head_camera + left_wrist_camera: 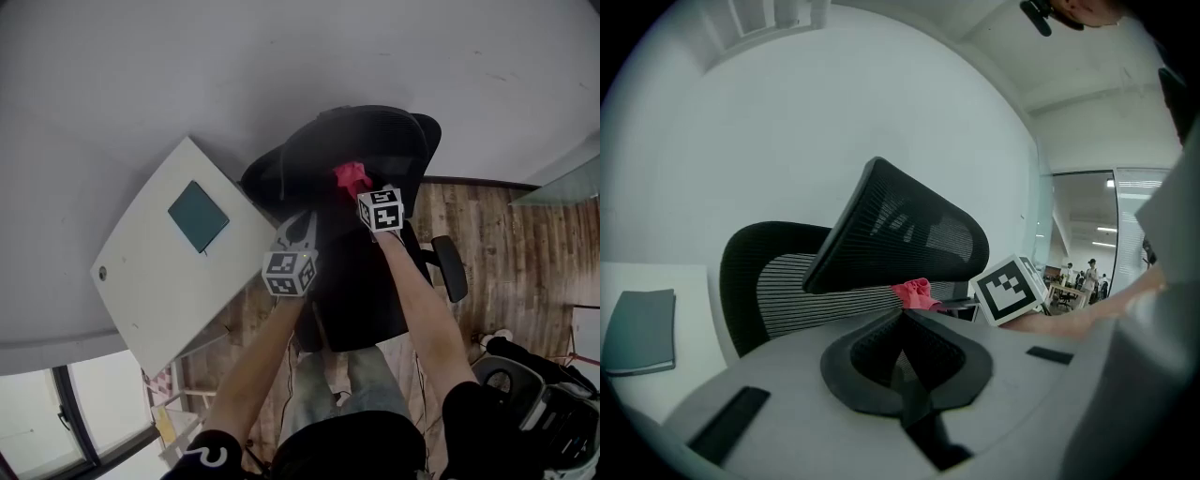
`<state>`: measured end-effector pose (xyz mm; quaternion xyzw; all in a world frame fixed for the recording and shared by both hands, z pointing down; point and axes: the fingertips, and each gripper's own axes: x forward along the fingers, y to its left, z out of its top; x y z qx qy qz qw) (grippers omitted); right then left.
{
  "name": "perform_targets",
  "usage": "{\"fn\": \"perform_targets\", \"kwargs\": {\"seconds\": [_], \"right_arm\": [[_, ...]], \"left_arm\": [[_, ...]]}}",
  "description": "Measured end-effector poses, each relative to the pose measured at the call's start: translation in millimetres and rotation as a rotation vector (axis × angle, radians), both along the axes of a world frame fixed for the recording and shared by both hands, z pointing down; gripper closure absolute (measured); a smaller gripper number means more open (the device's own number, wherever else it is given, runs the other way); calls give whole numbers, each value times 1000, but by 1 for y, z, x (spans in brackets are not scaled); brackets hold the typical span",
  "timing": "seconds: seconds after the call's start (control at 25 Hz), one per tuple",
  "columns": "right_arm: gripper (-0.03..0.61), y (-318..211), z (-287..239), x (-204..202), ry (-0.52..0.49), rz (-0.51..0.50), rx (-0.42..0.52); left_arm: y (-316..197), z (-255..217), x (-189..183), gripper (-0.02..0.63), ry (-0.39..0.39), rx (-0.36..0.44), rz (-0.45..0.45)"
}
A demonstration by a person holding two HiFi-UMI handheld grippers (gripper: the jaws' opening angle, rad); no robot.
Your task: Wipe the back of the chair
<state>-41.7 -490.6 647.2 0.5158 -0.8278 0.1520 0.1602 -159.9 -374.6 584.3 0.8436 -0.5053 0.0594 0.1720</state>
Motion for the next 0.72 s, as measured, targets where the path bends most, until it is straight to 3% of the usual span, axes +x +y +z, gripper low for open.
{"fn": "perform_targets", "kwargs": {"seconds": [0.72], "right_arm": [[508,-23,-3,131,44,135,-3]], "left_arm": [[-19,-4,76,589,-7,4,27]]}}
